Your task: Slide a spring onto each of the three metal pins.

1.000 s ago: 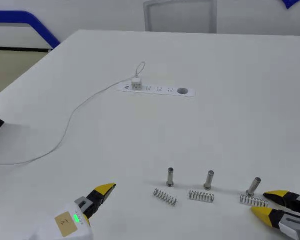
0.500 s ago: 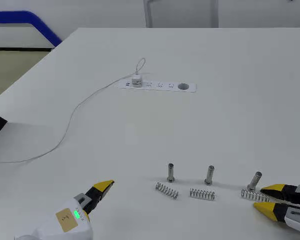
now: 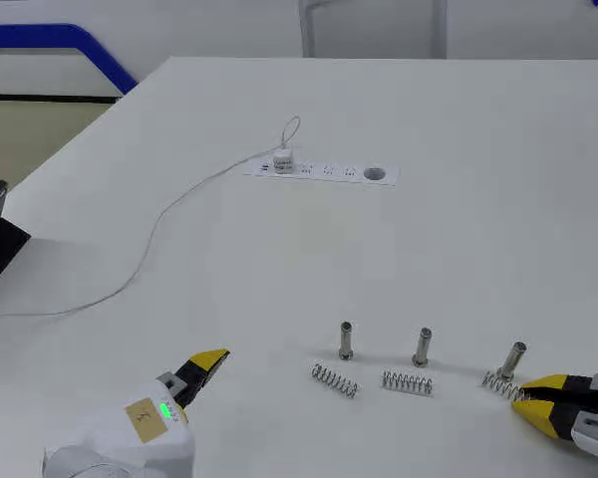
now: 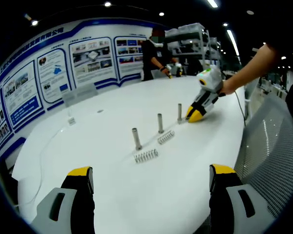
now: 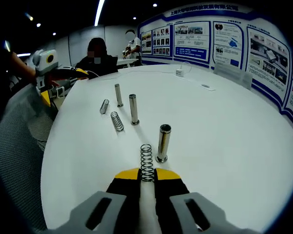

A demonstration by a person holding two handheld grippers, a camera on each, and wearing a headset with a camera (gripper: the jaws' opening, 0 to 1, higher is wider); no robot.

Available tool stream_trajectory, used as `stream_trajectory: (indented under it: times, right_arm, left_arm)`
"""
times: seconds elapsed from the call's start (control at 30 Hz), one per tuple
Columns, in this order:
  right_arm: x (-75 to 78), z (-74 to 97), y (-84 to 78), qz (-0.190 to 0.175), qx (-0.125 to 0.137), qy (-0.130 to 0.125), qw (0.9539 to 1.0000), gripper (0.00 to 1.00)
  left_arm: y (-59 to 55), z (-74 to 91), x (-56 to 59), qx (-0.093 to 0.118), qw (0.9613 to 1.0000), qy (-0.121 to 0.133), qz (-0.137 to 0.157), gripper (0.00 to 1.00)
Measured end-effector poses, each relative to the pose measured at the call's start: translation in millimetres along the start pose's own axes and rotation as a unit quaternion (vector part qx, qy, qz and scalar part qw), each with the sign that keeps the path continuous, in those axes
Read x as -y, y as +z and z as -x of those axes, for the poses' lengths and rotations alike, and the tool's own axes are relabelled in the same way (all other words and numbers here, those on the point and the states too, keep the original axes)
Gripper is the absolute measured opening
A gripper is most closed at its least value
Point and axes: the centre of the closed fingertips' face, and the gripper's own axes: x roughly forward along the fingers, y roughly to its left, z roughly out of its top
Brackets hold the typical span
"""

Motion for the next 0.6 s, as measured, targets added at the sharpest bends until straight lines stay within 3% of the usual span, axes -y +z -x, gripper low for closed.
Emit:
stream_trajectory:
  times: [0.1, 0.2, 0.3, 0.6]
  right_arm:
    - [-1.8, 0.3, -0.3, -0.006, -0.011, -0.002, 0.9999, 0.11]
    - [-5.7, 0.3, -2.4, -0.035, -0.021, 0.005, 0.9992, 0.11]
    - [-2.0, 1.0, -6.0, -0.021, -0.03, -0.011, 0.9993, 0.1]
    - [-10.1, 18.8, 2.0, -0.017, -0.025, -0.019, 0.9994, 0.1]
  left_arm:
    - [1.3, 0.7, -1.8, 0.004, 1.0, 0.003, 0.005, 1.0]
    - [9.2, 2.6, -7.2, 0.019, 0.9996, 0.018, -0.014, 1.0]
    - [13.7, 4.5, -9.1, 0.031, 0.9993, 0.021, -0.005, 1.0]
    - [20.2, -0.8, -5.3, 0.049, 0.9988, 0.0, -0.003, 1.0]
